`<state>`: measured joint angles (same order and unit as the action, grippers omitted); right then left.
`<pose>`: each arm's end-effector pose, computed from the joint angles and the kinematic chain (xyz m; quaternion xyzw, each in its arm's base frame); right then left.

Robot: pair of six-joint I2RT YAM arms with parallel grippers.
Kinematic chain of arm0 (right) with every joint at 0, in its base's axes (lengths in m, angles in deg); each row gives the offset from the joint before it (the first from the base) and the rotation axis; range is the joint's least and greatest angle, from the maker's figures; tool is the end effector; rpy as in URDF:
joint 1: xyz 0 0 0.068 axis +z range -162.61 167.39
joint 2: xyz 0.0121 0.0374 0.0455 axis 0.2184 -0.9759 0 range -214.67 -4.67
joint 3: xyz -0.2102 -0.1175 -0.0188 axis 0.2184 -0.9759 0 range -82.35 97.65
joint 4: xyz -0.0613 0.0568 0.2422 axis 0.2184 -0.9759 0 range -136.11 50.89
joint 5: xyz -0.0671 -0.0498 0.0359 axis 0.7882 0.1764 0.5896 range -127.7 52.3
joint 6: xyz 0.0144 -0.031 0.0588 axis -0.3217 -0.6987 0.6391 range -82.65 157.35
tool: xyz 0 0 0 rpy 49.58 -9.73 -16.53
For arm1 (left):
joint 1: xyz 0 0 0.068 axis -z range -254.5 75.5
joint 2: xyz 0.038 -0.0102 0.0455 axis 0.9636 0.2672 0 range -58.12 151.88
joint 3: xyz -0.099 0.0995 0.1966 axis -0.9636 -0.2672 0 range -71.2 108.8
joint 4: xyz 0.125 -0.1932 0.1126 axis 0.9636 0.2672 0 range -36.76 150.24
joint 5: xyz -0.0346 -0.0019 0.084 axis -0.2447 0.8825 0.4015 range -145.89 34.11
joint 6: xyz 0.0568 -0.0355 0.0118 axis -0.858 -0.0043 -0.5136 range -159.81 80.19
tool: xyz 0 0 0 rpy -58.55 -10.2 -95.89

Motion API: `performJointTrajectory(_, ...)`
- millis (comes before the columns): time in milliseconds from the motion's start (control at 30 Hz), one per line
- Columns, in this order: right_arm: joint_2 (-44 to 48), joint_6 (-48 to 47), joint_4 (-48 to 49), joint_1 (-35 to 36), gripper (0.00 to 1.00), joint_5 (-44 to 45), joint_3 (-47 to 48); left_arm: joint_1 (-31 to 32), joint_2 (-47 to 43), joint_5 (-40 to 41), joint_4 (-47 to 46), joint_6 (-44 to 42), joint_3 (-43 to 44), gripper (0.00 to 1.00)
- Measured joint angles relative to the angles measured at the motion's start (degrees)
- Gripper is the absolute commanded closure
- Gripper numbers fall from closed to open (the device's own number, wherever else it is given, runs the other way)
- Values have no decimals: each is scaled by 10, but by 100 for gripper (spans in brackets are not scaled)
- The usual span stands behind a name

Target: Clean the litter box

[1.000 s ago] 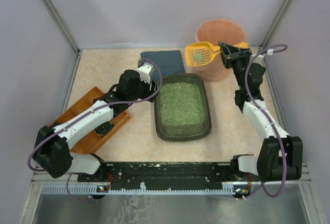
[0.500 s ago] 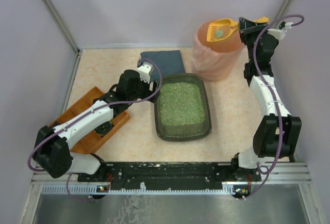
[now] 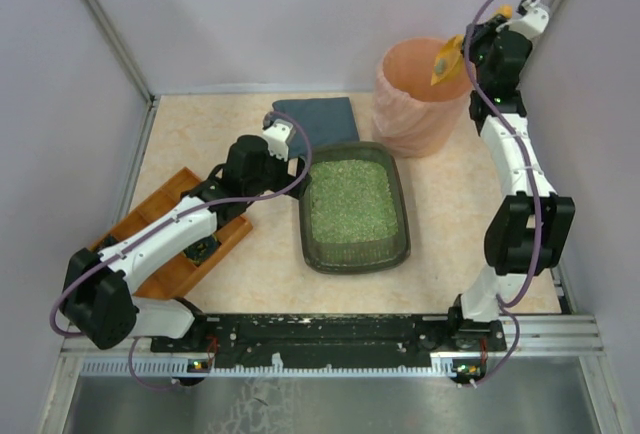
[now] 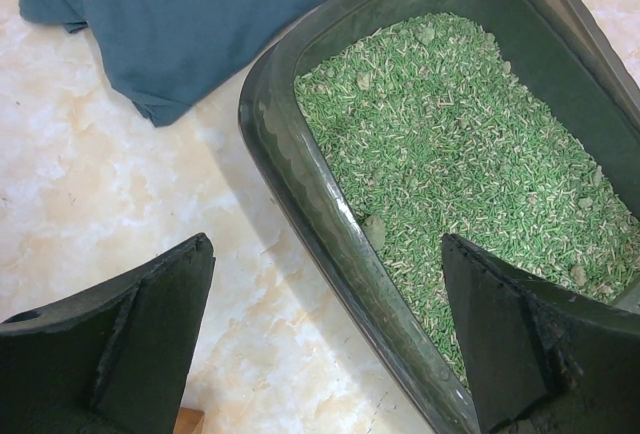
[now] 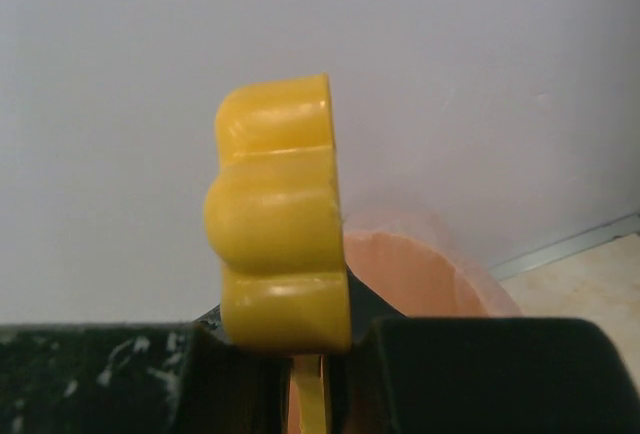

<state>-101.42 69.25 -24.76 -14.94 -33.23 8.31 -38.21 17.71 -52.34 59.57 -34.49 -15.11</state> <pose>0.4183 -0.0213 0.3961 0.2206 0.6162 0.1682 0.7371 0.2634 -0.1891 0.2572 0.2106 0.8215 -0.1634 0.5041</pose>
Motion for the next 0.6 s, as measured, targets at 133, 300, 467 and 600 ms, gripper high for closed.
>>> performJointTrajectory(133,-19,-106,-38,29,100,24,21,0,0,-1,0,0,0,1)
performJointTrajectory(300,-23,-178,-55,53,100,37,22,0,0,-2,0,0,0,1)
performJointTrajectory(467,-23,-203,-45,53,100,38,24,0,0,-3,0,0,0,1)
performJointTrajectory(600,-15,-203,-16,52,100,20,18,0,0,-5,0,0,0,2)
